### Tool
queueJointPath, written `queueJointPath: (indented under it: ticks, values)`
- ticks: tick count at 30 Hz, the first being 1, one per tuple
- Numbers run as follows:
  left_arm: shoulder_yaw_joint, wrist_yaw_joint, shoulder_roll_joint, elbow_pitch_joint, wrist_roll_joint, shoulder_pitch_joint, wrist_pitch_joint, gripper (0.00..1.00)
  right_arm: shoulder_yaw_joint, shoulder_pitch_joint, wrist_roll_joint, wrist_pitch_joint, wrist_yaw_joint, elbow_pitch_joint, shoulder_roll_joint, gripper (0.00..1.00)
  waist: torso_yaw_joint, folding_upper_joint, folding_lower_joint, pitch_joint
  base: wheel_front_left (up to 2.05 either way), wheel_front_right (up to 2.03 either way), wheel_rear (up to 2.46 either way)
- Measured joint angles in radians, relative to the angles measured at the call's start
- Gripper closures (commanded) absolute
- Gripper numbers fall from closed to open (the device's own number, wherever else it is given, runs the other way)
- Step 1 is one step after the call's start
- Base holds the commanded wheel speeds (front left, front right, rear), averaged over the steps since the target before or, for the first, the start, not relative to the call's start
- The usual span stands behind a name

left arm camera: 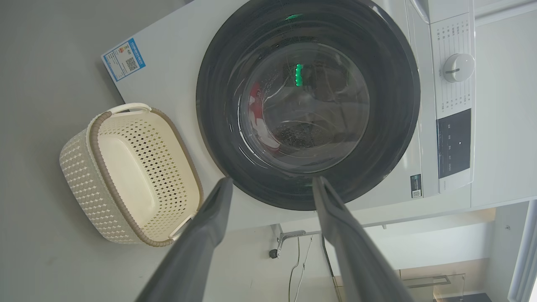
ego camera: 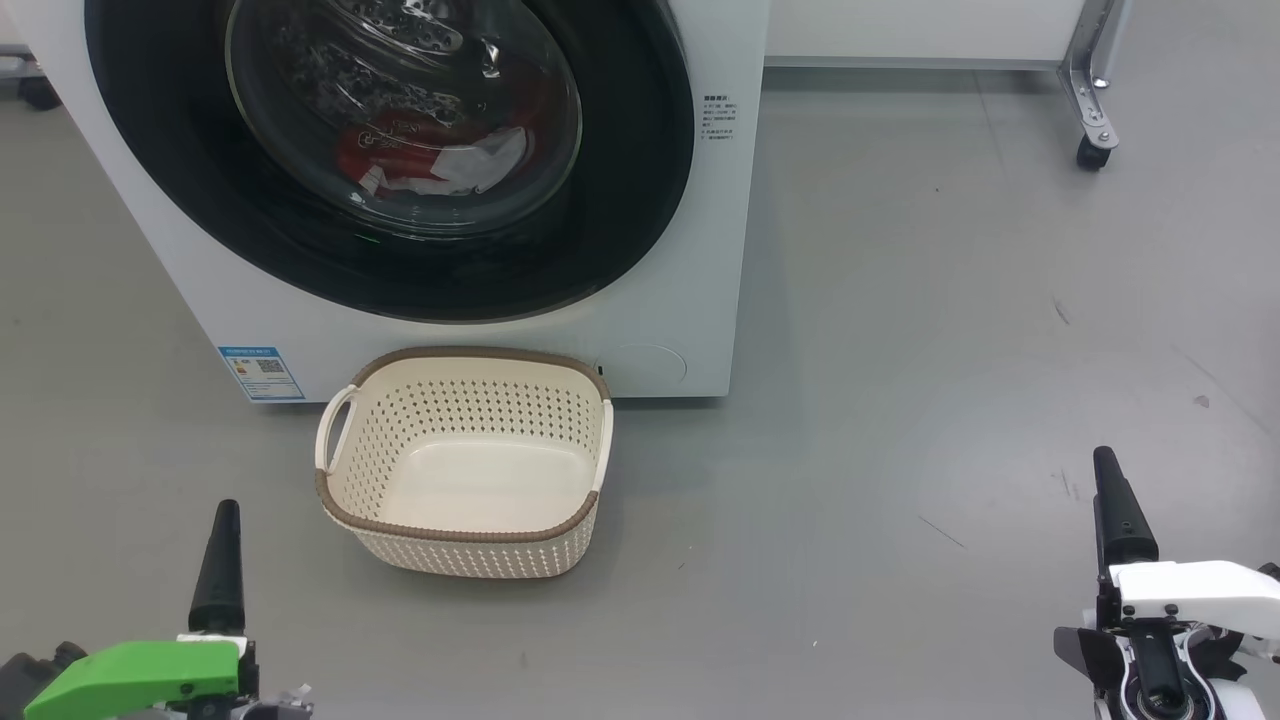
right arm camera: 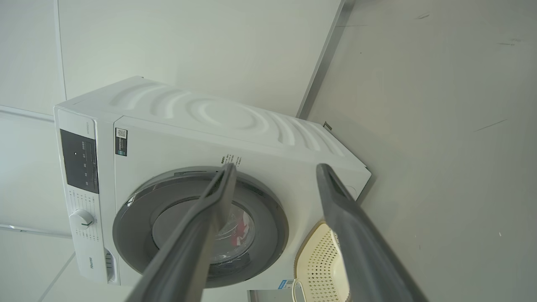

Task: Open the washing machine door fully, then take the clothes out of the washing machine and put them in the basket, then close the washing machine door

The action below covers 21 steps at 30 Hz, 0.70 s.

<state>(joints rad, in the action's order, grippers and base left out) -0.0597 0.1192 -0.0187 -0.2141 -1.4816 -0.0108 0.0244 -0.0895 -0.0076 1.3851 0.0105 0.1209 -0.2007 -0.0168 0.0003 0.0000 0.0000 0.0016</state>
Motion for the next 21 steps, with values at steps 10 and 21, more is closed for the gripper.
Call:
queueJointPath:
  ticks: [10,21]
  values:
    - [0.002,0.000,0.000,0.044,0.103,0.000,0.023,0.00,0.019,-0.001,-0.081,0.030,0.000,0.041,-0.002,0.00,0.005,0.0000,0.0000,0.000,0.00,0.00,0.00]
    - [0.015,0.001,-0.001,0.096,0.287,0.000,0.060,0.00,0.037,-0.001,-0.192,0.066,0.000,0.085,-0.007,0.00,0.013,0.0000,0.0000,-0.001,0.00,0.00,0.00]
